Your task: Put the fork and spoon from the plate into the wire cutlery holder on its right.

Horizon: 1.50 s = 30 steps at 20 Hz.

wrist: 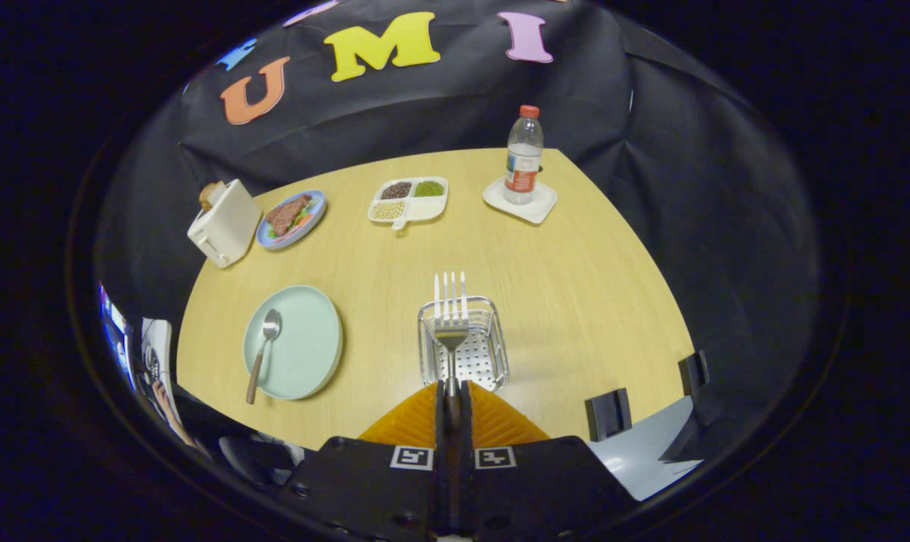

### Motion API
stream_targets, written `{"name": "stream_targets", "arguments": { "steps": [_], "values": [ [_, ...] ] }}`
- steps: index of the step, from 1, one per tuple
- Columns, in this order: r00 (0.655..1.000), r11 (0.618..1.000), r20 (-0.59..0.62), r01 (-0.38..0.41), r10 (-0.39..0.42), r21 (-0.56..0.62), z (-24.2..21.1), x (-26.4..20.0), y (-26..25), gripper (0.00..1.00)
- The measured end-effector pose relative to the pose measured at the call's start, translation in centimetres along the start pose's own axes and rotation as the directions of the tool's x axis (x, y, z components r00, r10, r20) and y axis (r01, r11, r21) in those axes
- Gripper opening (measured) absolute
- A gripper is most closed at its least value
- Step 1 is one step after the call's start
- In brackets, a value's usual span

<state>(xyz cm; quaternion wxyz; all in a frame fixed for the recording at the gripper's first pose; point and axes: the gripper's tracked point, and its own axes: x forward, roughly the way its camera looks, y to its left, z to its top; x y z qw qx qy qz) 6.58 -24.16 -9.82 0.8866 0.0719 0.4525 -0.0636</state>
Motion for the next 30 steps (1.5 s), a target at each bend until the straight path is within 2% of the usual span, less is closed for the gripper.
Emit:
{"name": "stream_targets", "arguments": {
  "steps": [8,9,11,14,16,18,20,23,30],
  "values": [
    [1.0,1.0,0.013,-0.016,0.016,0.011,0.1,0.1,0.0,0.07],
    [1.0,1.0,0.016,-0.015,0.015,0.01,0.1,0.0,0.0,0.1],
    [1.0,1.0,0.02,-0.012,0.011,0.016,0.1,-0.1,-0.1,0.21],
    [1.0,0.999,0.03,-0.01,0.009,0.031,0.0,-0.6,-0.2,0.48],
    [0.999,0.999,0.044,-0.011,0.009,0.036,0.1,-0.9,0.2,0.61],
    [0.998,1.0,0.064,-0.012,0.01,0.029,0.4,-1.4,0.8,0.68],
    [0.997,1.0,0.083,-0.002,0.0,0.018,0.7,-2.0,1.6,0.83],
    [0.994,1.0,0.107,-0.01,0.011,-0.007,0.8,-2.8,3.9,0.96],
    [0.994,0.998,0.1,-0.035,0.041,-0.058,0.2,-2.2,11.0,0.96]
  ]
}}
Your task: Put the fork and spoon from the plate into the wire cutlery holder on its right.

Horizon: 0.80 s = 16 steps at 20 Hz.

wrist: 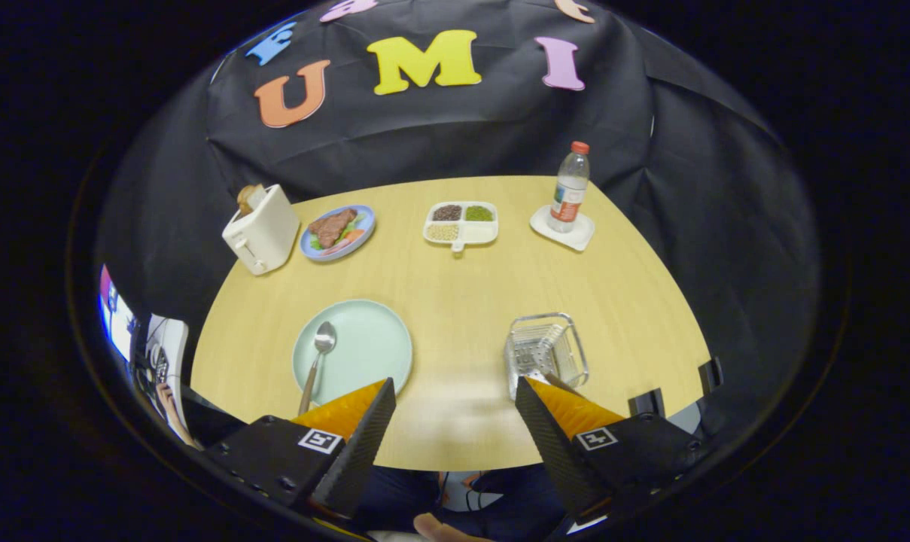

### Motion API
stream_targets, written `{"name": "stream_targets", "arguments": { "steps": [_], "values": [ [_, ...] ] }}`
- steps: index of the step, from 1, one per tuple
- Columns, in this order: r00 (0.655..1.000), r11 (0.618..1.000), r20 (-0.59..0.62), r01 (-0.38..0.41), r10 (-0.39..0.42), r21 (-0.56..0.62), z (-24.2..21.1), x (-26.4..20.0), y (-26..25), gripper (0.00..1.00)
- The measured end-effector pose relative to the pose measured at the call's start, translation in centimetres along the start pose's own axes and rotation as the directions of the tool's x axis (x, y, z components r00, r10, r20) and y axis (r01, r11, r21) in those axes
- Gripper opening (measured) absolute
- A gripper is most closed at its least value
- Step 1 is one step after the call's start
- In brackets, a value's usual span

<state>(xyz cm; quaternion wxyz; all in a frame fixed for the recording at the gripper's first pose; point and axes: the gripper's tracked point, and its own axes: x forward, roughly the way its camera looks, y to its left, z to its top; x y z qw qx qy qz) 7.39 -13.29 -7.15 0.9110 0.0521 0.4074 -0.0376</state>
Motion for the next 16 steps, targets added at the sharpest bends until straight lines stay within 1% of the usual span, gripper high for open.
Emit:
{"name": "stream_targets", "arguments": {
  "steps": [4,6,9,12,16],
  "values": [
    [0.999,0.999,-0.019,-0.032,0.032,-0.037,-0.6,1.5,5.3,0.97],
    [0.997,0.997,-0.039,-0.061,0.059,-0.053,-1.2,2.5,8.1,0.97],
    [0.994,0.995,-0.069,-0.089,0.086,-0.054,-2.2,4.5,11.4,0.97],
    [0.988,0.992,-0.114,-0.111,0.104,-0.056,-3.4,6.6,14.3,0.96],
    [0.98,0.993,-0.17,-0.112,0.103,-0.047,-4.7,9.2,16.6,0.96]
  ]
}}
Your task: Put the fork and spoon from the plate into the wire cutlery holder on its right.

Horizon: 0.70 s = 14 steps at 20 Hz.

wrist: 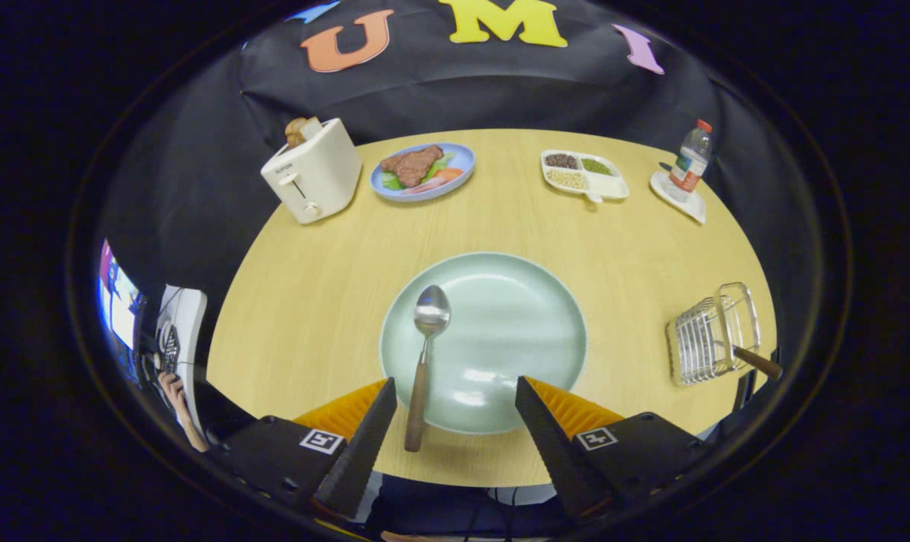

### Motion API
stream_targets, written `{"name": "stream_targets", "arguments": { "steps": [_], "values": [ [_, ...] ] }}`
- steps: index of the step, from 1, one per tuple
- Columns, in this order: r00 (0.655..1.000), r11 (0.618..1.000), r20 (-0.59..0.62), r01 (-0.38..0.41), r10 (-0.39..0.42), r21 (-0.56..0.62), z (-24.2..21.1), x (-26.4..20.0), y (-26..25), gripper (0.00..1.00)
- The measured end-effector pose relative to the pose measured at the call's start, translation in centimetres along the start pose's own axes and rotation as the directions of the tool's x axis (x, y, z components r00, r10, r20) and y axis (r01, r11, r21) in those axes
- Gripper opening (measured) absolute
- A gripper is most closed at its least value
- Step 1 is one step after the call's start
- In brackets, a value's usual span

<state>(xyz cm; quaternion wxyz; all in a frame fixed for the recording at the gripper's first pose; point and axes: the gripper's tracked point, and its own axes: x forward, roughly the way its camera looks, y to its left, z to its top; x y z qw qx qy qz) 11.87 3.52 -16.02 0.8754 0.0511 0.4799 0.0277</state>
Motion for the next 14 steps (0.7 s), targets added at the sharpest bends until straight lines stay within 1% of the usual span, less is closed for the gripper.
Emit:
{"name": "stream_targets", "arguments": {
  "steps": [4,9,11,14],
  "values": [
    [1.0,1.0,-0.024,0.017,-0.017,0.005,0.1,2.0,1.0,0.96],
    [0.997,0.999,-0.054,0.048,-0.047,0.011,0.1,4.1,1.0,0.95],
    [0.996,0.998,-0.068,0.057,-0.056,0.003,-0.1,4.8,1.1,0.91],
    [0.994,0.998,-0.086,0.063,-0.063,-0.006,-0.4,5.7,1.4,0.79]
  ]
}}
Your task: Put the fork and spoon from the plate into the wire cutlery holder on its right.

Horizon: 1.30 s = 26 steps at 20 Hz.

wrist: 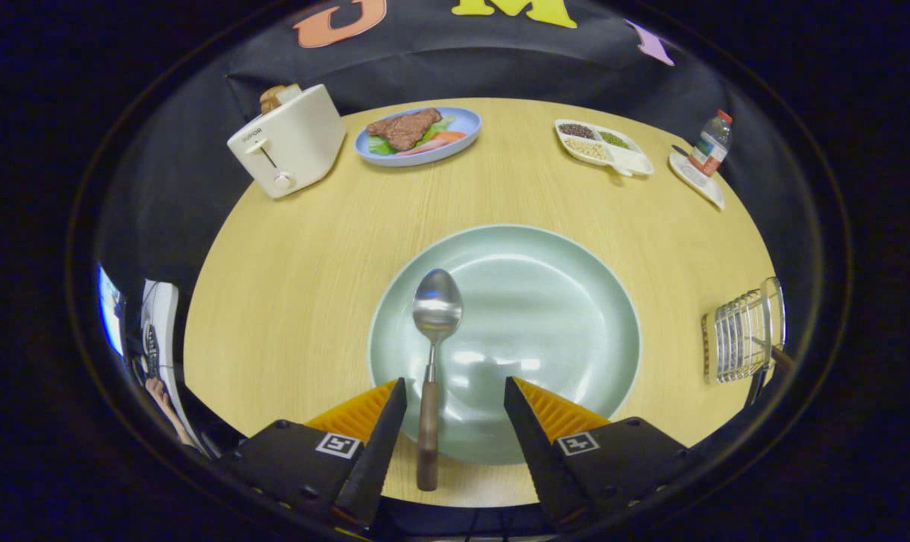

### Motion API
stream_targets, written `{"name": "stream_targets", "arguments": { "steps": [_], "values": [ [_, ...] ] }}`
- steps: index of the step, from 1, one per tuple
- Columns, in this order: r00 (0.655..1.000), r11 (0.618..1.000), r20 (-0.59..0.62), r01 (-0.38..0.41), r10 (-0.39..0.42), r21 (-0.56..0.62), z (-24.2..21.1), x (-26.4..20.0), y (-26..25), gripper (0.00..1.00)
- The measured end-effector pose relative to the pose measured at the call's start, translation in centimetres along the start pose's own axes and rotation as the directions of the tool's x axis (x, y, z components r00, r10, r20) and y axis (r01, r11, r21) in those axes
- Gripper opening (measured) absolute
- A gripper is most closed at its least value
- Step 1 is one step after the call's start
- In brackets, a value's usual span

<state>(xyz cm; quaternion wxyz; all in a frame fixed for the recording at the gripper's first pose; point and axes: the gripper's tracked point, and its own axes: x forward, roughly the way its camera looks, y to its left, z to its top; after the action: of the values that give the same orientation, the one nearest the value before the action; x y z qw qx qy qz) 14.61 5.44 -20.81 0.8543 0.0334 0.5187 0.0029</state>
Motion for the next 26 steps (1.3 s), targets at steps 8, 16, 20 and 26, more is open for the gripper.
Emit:
{"name": "stream_targets", "arguments": {
  "steps": [8,16,20,26],
  "values": [
    [1.0,1.0,-0.026,0.011,-0.011,-0.013,-0.2,0.9,0.1,0.34],
    [0.998,0.999,-0.07,0.003,-0.005,-0.036,-1.0,1.3,0.3,0.07],
    [0.999,1.0,-0.051,-0.005,0.004,-0.023,-1.0,0.5,-0.1,0.01],
    [0.999,0.999,0.029,-0.038,0.038,-0.01,0.1,-3.7,-1.6,0.01]
  ]
}}
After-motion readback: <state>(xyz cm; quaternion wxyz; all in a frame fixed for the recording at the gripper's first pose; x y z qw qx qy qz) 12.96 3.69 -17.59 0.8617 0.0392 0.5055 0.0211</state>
